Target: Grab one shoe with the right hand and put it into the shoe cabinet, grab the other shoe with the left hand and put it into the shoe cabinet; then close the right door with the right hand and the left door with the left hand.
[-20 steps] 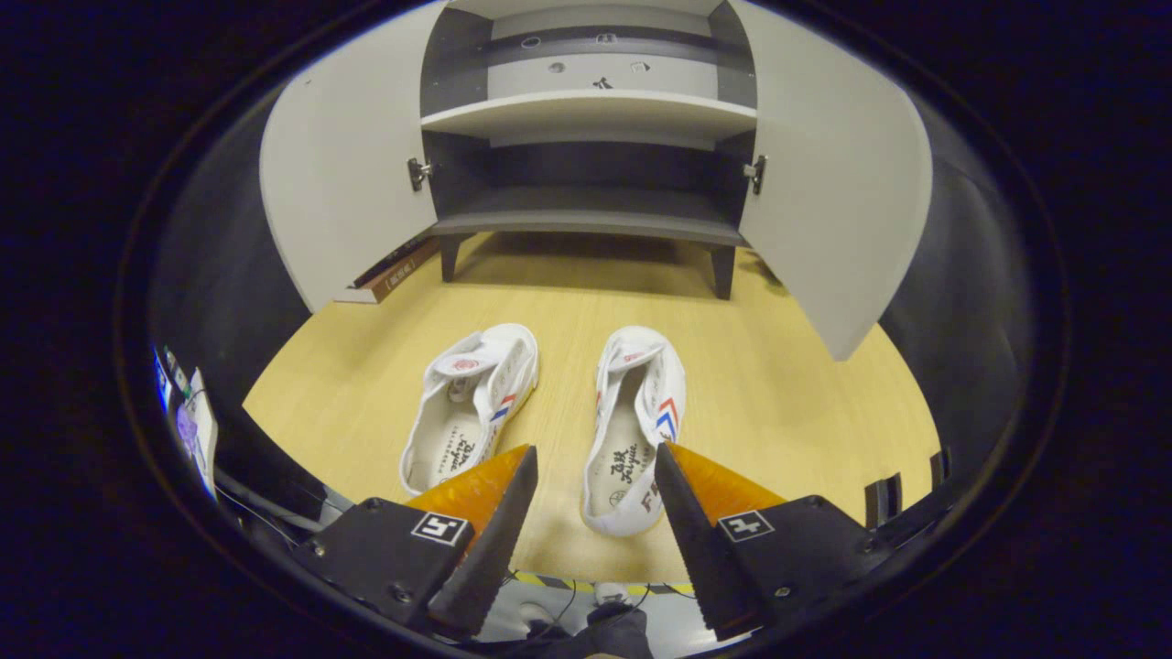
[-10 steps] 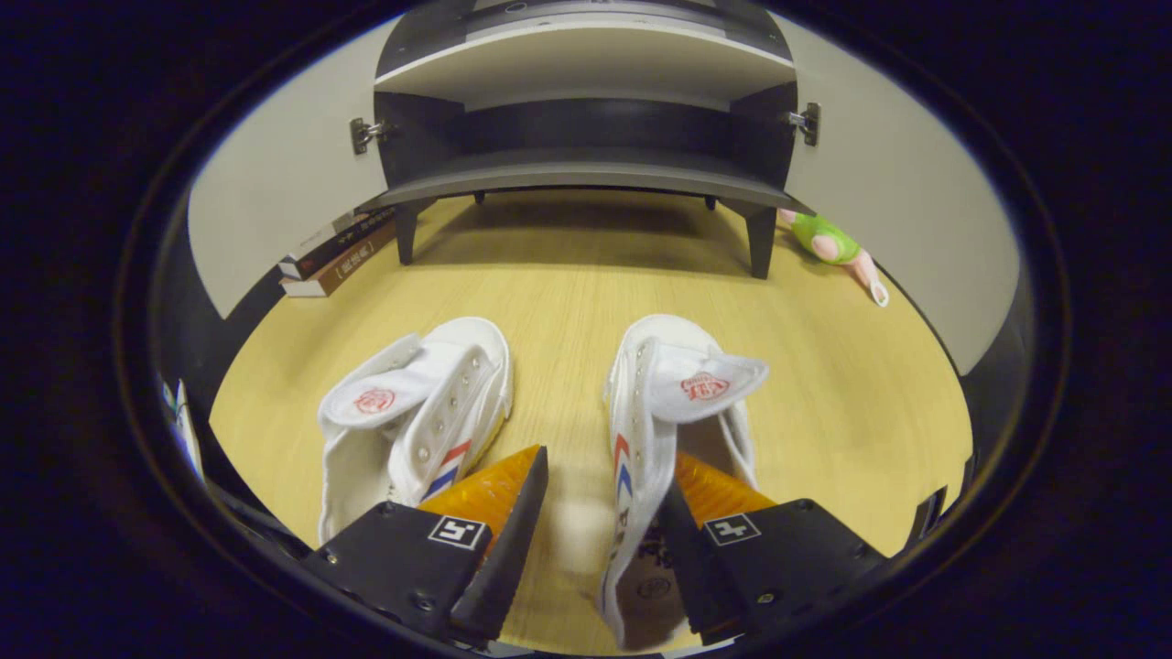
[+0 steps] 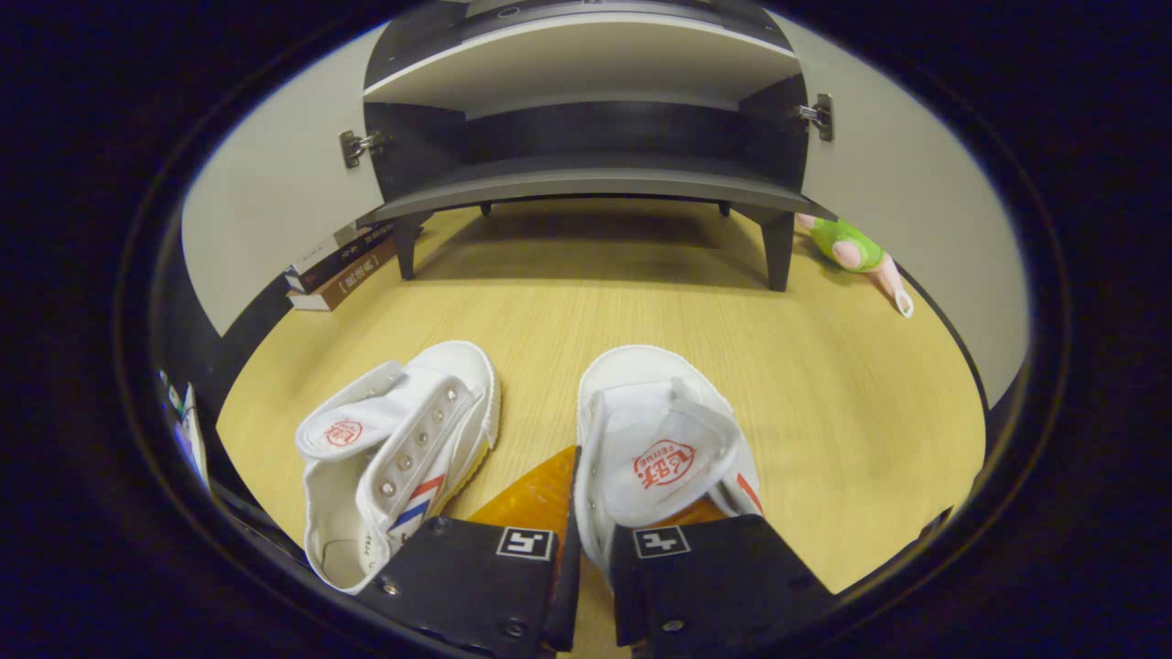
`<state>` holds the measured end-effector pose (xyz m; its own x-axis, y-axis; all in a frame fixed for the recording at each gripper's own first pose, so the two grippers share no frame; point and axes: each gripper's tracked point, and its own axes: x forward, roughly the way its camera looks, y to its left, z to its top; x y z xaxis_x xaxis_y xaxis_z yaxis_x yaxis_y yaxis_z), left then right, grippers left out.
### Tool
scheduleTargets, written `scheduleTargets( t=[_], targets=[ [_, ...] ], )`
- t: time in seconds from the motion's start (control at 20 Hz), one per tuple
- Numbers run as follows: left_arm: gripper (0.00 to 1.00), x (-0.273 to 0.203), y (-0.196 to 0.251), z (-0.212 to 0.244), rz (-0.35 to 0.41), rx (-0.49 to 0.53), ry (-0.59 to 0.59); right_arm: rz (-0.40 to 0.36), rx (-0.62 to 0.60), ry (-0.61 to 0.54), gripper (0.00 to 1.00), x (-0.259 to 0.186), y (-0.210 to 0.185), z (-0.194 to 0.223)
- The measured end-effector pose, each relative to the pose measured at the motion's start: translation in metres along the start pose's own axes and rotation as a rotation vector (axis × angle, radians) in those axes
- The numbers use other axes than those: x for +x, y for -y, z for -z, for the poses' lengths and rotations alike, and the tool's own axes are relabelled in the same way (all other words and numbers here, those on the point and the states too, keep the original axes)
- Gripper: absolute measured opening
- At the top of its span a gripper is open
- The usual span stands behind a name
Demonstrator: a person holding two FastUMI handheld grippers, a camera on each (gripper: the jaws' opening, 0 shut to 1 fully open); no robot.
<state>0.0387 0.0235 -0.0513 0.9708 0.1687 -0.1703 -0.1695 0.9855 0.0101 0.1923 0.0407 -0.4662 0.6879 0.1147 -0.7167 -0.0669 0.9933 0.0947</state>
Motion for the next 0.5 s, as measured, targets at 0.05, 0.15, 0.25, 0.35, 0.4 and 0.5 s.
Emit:
scheduleTargets(
  t=[0.05,0.15,0.25,0.35,0.4,0.5],
  targets=[
    [0.96,0.002,0.001,0.000,0.002,-0.002,0.002,-0.012,0.008,-0.015,0.16,-0.003,-0.002,0.002],
    [0.96,0.003,0.003,-0.001,0.006,-0.004,0.004,-0.029,0.028,-0.028,0.08,-0.007,0.001,-0.003],
    [0.96,0.003,0.005,-0.003,0.013,-0.005,0.009,-0.030,0.032,-0.019,0.07,-0.018,0.004,-0.010],
    [0.96,0.003,0.005,-0.005,0.016,-0.006,0.016,-0.024,0.039,0.002,0.07,-0.034,0.005,-0.021],
    [0.96,0.002,0.005,-0.006,0.017,-0.009,0.017,-0.025,0.049,0.017,0.07,-0.042,0.004,-0.029],
    [0.96,-0.001,0.005,-0.005,0.025,-0.014,0.022,-0.034,0.065,0.049,0.07,-0.061,0.001,-0.047]
  ],
)
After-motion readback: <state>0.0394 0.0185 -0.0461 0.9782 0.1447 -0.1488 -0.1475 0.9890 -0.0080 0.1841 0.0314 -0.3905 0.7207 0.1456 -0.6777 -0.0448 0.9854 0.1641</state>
